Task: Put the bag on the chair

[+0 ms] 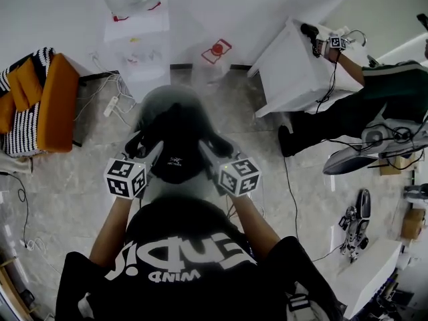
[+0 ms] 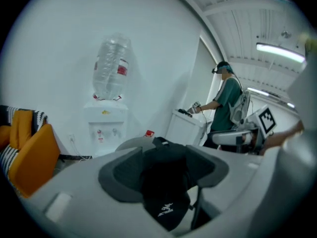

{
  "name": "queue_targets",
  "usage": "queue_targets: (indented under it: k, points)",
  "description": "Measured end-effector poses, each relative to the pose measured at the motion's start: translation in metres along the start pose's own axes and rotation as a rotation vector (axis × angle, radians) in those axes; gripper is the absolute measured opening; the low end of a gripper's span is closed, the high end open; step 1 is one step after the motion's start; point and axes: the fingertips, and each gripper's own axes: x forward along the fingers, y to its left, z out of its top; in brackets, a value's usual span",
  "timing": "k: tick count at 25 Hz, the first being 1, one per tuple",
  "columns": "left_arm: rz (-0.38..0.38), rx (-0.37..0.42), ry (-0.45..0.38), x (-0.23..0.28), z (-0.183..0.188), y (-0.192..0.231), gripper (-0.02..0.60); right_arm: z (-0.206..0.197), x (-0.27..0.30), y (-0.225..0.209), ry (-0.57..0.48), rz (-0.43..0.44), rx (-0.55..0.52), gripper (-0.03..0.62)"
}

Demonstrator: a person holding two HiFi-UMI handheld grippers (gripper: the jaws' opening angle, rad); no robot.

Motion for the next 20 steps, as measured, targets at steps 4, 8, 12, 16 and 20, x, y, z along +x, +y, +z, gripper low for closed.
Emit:
queue_targets:
  k: [4, 8, 12, 16, 20]
  points:
    - [-0.018, 0.026, -0.035, -0.023, 0.007, -0.017, 0.276, 0.012, -0.021, 0.026, -0.050, 0.029, -0.041, 0.165]
    - [-0.016, 0.034, -0.075, -0.040, 0.013, -0.024, 0.260, 0.017, -0.032, 0.041, -0.092, 0.041, -0.058, 0.150]
    - [0.007, 0.047, -0.101, -0.049, 0.011, -0.027, 0.231, 0.015, -0.040, 0.046, -0.118, 0.034, -0.057, 0.133]
    - [0.025, 0.062, -0.126, -0.055, 0.013, -0.028, 0.182, 0.018, -0.044, 0.047, -0.138, 0.021, -0.079, 0.101]
    - [0.057, 0.063, -0.163, -0.060, 0.018, -0.023, 0.099, 0.025, -0.050, 0.040, -0.171, -0.024, -0.087, 0.052]
